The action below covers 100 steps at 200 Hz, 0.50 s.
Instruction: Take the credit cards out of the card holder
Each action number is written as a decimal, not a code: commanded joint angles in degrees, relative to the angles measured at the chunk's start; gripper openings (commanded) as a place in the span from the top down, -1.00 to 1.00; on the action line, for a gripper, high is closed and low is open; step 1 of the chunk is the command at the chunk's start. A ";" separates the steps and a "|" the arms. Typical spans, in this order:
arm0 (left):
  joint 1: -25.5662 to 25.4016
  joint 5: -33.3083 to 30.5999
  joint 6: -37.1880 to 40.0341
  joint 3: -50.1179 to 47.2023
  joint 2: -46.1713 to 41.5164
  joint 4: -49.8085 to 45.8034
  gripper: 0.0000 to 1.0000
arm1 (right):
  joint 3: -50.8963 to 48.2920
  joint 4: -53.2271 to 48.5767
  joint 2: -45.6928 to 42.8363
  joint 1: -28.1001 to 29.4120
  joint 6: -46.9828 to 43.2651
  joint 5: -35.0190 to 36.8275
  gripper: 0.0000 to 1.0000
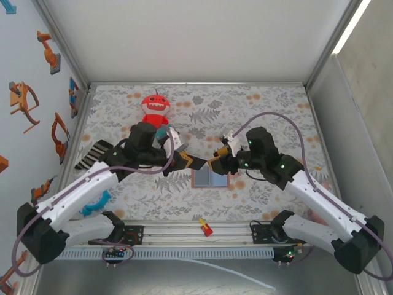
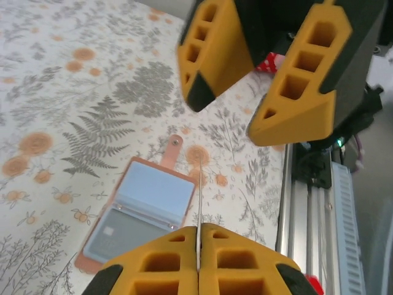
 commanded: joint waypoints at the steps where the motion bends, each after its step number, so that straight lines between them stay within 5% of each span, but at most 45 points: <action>1: 0.18 -5.56 -13.89 -5.99 -5.81 16.85 1.00 | -3.78 9.51 -4.48 -0.20 8.02 5.47 -0.04; 40: 0.20 -13.95 -28.65 -15.59 -13.98 32.03 1.00 | -10.97 26.05 -6.17 -0.18 20.85 4.78 -0.16; 100: 0.05 -13.61 -41.32 -20.36 -16.70 43.05 1.00 | -12.69 46.13 3.44 0.45 29.48 -4.81 -0.10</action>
